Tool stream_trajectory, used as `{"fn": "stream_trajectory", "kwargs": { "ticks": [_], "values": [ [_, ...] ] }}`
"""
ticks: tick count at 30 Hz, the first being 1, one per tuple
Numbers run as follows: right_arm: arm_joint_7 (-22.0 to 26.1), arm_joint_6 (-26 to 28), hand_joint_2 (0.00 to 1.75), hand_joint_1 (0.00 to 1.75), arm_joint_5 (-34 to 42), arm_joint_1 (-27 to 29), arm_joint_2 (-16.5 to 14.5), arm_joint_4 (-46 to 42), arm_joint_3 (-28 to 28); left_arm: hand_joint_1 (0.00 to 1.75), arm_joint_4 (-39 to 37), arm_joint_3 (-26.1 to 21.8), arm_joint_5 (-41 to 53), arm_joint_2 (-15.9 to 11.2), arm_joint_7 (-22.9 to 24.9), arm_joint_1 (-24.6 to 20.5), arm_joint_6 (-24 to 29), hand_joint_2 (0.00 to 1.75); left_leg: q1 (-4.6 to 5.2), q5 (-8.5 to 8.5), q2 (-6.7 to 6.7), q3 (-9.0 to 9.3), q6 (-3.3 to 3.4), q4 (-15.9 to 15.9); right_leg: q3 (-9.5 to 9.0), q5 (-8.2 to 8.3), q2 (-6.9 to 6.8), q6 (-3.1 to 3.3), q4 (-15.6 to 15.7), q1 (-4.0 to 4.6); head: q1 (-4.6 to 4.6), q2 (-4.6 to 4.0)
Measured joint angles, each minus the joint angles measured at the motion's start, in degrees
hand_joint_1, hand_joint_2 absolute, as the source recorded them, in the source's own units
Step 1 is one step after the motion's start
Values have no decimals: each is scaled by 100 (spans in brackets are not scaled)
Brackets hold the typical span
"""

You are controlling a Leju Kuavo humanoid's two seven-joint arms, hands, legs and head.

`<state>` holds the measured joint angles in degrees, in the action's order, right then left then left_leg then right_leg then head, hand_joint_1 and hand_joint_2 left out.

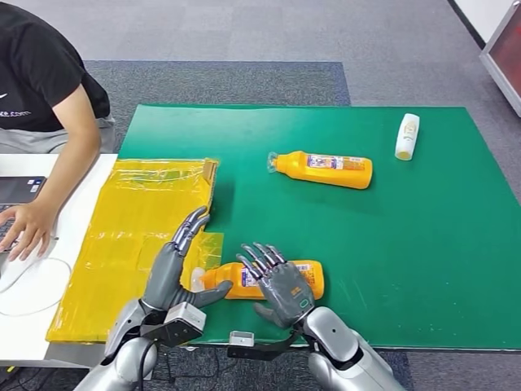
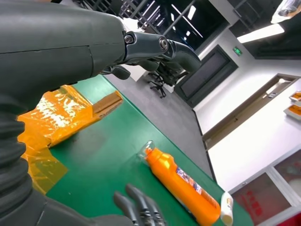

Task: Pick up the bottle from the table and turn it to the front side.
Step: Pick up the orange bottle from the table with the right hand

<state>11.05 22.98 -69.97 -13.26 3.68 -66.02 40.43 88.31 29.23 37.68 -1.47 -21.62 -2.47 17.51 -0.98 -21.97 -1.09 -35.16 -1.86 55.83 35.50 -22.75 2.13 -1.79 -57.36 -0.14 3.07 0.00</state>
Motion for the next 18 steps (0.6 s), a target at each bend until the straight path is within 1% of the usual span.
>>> {"fn": "stream_trajectory", "kwargs": {
  "ticks": [6, 11, 15, 18],
  "values": [
    [55, -531, 175, 0, 390, -143, 92, 140, 166, 0, -36, 9, -55, 14, -34, -23, -19, 175, 0, -1, 0, -1, 0, 0, 0, 0, 0, 0, 0, 0, -1, 0],
    [95, -764, 175, 0, 592, -200, 125, 221, 215, 0, -66, 12, -82, 18, -48, -39, -21, 175, 0, 0, 0, -1, 0, 0, 0, 0, 0, 0, 0, 0, -1, 0],
    [164, -1236, 175, 0, 969, -280, 158, 279, 257, 0, -106, 15, -107, 18, -104, -51, -38, 175, 0, 0, 0, -1, 0, 0, -1, 0, 0, 0, 0, 0, -1, 0],
    [178, -1494, 175, 0, 1151, -384, 184, 320, 282, 0, -123, 22, -119, 17, -137, -48, -28, 175, 0, 1, 0, 0, 0, 0, -1, 1, 0, 0, 0, 0, -2, 0]
  ]
}}
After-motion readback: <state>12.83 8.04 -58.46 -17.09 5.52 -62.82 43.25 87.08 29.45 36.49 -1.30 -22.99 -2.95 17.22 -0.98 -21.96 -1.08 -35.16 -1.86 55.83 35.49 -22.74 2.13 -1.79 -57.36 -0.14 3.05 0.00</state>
